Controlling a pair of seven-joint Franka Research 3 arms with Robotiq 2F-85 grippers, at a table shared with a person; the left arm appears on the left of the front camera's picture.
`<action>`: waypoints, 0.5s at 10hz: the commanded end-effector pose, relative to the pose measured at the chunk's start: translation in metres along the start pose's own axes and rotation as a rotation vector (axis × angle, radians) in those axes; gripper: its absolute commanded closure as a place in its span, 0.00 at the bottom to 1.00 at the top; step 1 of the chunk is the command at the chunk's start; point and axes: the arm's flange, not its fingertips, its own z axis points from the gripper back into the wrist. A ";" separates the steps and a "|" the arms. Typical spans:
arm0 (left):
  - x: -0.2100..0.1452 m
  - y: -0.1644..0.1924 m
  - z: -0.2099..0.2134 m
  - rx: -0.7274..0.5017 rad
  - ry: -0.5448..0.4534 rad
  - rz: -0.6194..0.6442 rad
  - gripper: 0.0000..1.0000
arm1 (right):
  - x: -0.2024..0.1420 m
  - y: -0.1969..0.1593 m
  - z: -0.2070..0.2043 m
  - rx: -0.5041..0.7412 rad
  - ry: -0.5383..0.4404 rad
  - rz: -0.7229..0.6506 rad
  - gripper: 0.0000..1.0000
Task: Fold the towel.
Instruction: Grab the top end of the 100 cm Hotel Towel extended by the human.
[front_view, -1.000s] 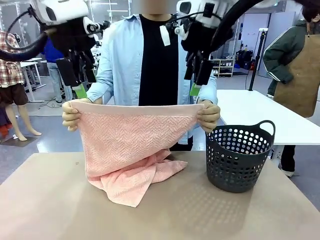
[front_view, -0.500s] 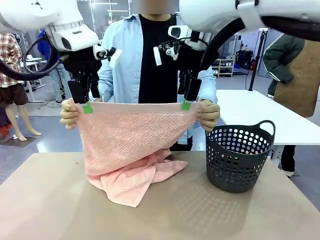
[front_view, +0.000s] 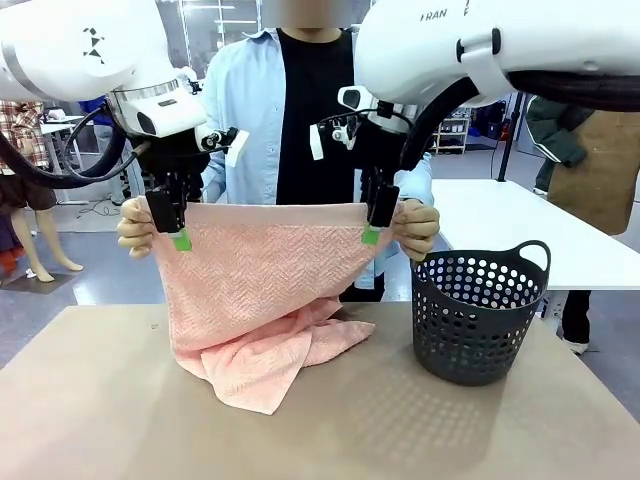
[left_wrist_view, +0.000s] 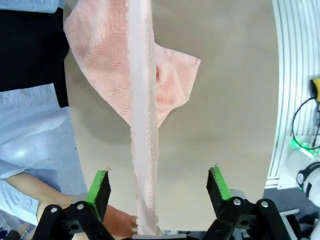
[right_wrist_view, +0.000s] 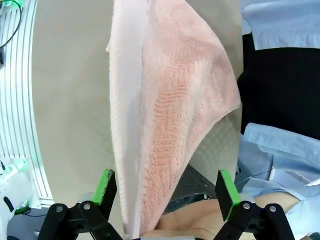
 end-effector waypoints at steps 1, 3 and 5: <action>0.000 -0.001 -0.003 0.018 0.011 0.022 0.57 | 0.006 0.004 -0.006 0.003 -0.024 -0.019 0.00; 0.002 0.000 -0.003 0.010 0.010 0.025 1.00 | 0.012 0.007 -0.007 0.001 -0.021 -0.031 0.60; 0.002 0.001 -0.006 0.006 0.004 0.044 1.00 | 0.018 0.010 -0.005 0.009 -0.014 -0.032 0.65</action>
